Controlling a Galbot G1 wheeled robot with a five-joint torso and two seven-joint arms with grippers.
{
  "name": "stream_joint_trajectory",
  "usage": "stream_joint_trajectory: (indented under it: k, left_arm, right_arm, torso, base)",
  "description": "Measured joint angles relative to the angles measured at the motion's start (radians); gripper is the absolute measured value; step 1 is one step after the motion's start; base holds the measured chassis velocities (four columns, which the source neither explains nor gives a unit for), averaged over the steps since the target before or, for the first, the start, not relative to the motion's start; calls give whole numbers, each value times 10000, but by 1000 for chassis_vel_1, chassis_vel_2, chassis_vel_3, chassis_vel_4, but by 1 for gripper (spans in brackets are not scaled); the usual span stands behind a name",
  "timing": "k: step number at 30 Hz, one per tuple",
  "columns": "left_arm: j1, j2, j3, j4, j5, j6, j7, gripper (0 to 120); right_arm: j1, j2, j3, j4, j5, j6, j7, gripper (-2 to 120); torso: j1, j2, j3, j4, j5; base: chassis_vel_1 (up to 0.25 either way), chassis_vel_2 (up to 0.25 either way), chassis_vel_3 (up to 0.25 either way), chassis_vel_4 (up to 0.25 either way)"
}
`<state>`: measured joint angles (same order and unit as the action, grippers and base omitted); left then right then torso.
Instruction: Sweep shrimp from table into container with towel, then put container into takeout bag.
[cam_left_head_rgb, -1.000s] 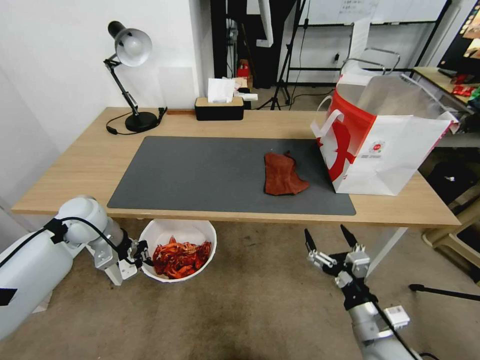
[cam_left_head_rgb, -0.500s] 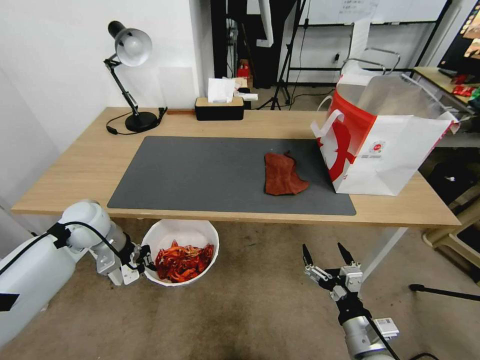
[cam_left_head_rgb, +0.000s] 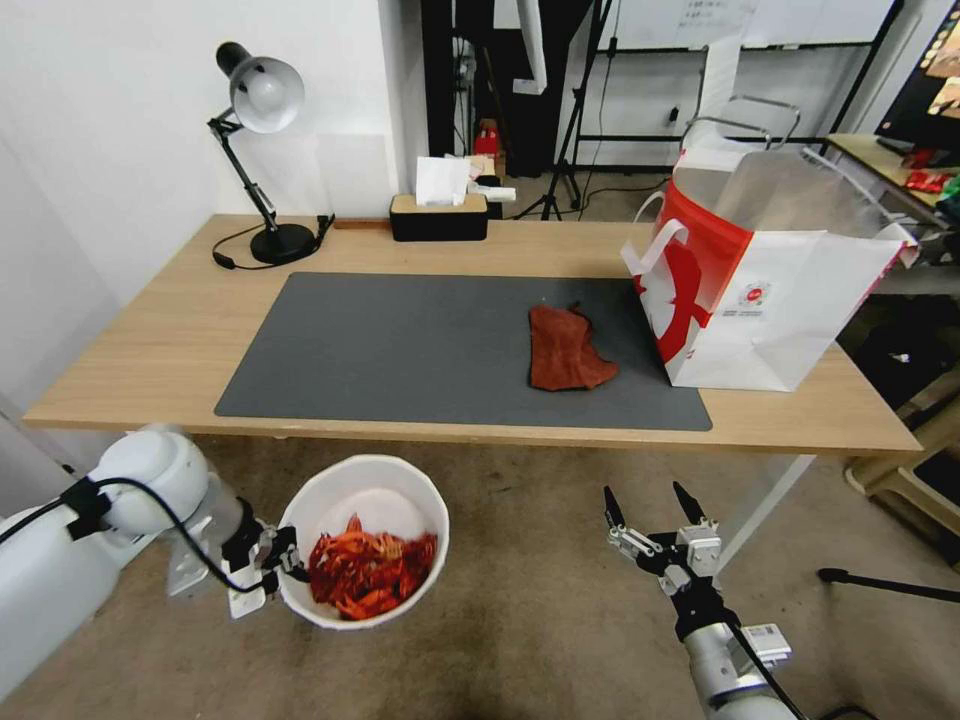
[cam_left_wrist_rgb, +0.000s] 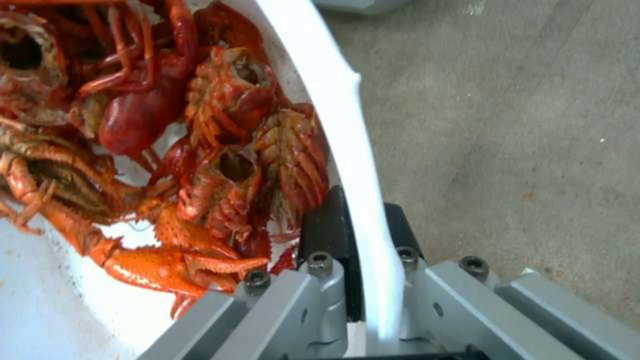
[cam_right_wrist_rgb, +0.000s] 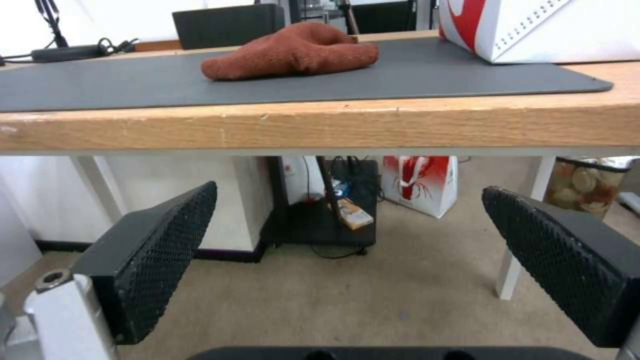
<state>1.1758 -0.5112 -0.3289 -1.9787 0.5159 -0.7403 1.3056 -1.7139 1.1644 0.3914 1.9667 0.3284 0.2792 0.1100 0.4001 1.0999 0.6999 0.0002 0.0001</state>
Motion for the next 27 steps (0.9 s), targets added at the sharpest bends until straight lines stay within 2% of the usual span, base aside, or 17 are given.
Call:
stream_joint_trajectory:
  k: [1,2,3,4,7,9,14,16,17,18,20,21,24,25,27]
  left_arm:
    - [455,81,-585,-330,-124,-56,12,0]
    - [665,174,-950,-568,-234,-76,16,0]
    - [665,174,-950,-568,-234,-76,16,0]
    - [739,308,-1253,-842,-322,-75,20,0]
    - [541,530,-1402,-1164,-448,-58,76,0]
    - [-40,941,-1416,-1516,-918,358,36,0]
    - [-382,1322,-1427,-1763,-1617,895,-111,0]
    - [-640,1941,-1477,-2030,-2913,1808,-412,0]
    - [-640,1941,-1477,-2030,-2913,1808,-412,0]
    - [-851,2161,-1467,-2057,-3347,2080,-598,0]
    - [-1483,2259,-1211,-1898,-3763,2259,-691,0]
    - [-1483,2259,-1211,-1898,-3763,2259,-691,0]
    - [-2957,2342,-538,-1120,-4577,2660,-1171,0]
    - [-2957,2342,-538,-1120,-4577,2660,-1171,0]
    - [-3573,2108,-138,-474,-4734,2688,-1416,0]
  right_arm:
    - [5,-14,-27,-26,6,4,-16,100]
    - [16,-28,-47,-51,11,7,-25,100]
    - [16,-28,-47,-51,11,7,-25,100]
    - [38,-52,-72,-87,17,8,-35,100]
    - [72,-90,-94,-110,73,14,-120,100]
    - [68,-128,-124,-60,151,21,-283,100]
    - [34,-135,-126,46,156,30,-381,100]
    - [-12,-133,-125,86,175,39,-425,100]
    - [-12,-133,-125,86,175,39,-425,100]
    - [-30,-120,-124,86,190,46,-446,100]
    - [-50,-76,-123,75,189,69,-486,100]
    - [-50,-76,-123,75,189,69,-486,100]
    - [-85,40,-128,63,91,95,-526,100]
    - [-85,40,-128,63,91,95,-526,100]
    - [-108,120,-127,55,-32,101,-521,100]
  torso:
    - [-1,0,0,5,-8]
    - [-1,0,0,2,0]
    - [-1,0,0,2,0]
    - [-1,0,0,4,2]
    - [-1,0,0,0,-1]
    - [0,0,1,-6,-1]
    - [0,0,1,-6,0]
    - [-1,1,1,-1,1]
    - [-1,1,1,-1,1]
    - [-1,1,0,1,1]
    - [-1,0,0,2,-2]
    - [-1,0,0,2,-2]
    - [0,0,1,-3,-1]
    - [0,0,1,-3,-1]
    - [0,0,1,-1,-3]
  base:
    - [0,0,0,0]
    - [0,0,0,0]
    - [0,0,0,0]
    - [0,0,0,0]
    - [0,0,0,0]
    - [0,0,0,0]
    - [0,0,0,0]
    - [0,0,0,0]
    - [0,0,0,0]
    - [0,0,0,0]
    - [0,0,0,0]
    - [0,0,0,0]
    - [0,0,0,0]
    - [0,0,0,0]
    - [0,0,0,0]
